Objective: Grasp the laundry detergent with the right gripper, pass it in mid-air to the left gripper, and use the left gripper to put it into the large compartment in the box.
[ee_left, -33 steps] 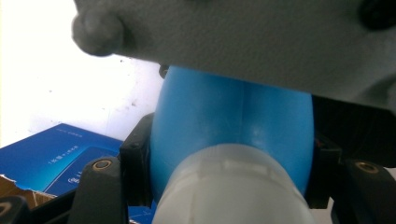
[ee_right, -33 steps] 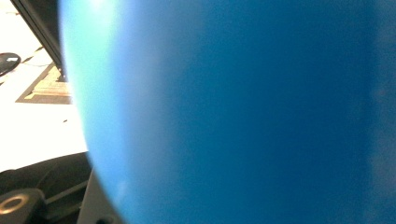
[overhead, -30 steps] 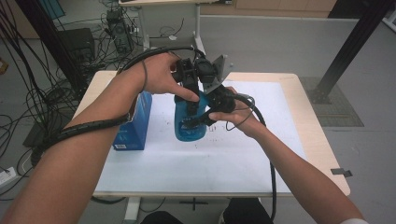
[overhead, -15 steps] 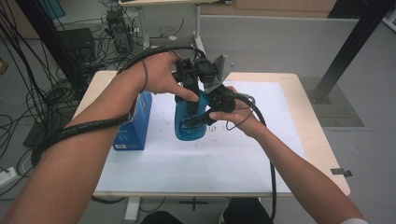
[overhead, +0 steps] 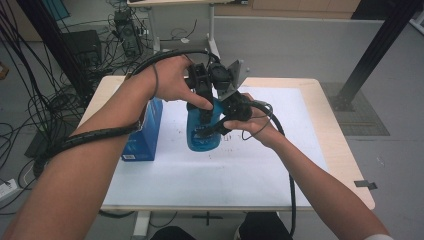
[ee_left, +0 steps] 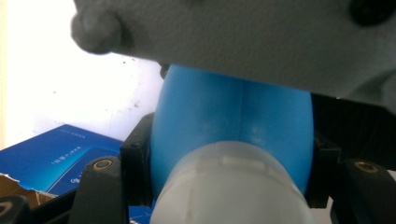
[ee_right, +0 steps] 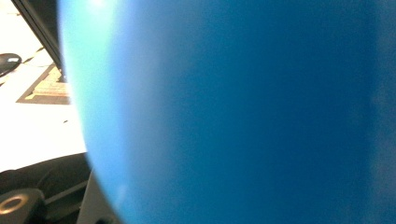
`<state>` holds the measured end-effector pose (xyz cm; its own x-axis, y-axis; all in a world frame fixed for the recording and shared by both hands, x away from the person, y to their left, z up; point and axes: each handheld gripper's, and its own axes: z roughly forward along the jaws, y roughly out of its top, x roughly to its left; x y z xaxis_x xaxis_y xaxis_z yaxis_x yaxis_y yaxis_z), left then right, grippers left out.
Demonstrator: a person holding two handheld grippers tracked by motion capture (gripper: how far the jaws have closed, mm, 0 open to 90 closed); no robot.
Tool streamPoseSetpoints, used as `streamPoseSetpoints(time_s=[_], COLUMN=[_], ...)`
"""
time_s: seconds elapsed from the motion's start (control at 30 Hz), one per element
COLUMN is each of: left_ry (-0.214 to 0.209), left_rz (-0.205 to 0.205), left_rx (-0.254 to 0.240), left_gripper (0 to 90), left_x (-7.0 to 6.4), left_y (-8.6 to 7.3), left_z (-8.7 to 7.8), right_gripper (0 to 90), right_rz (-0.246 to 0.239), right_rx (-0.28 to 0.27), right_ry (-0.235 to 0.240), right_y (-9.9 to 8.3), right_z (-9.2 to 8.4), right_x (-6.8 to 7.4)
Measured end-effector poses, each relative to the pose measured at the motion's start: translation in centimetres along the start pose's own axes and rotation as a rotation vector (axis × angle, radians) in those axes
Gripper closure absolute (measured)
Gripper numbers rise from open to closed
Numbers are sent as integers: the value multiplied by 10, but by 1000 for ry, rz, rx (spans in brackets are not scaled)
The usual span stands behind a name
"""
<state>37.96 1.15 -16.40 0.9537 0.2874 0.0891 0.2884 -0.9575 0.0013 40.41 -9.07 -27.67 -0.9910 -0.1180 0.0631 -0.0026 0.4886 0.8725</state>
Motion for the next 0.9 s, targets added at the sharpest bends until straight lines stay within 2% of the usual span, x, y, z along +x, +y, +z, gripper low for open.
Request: streamPoseSetpoints(time_s=[0.9], left_ry=[-1], left_rz=[0], left_rx=[-3], left_gripper=[376], left_x=[0], left_y=[-1], left_z=[-2], right_gripper=[422], right_rz=[3], right_rx=[-7], right_ry=[5], right_y=[0], right_z=[-1], right_x=[0])
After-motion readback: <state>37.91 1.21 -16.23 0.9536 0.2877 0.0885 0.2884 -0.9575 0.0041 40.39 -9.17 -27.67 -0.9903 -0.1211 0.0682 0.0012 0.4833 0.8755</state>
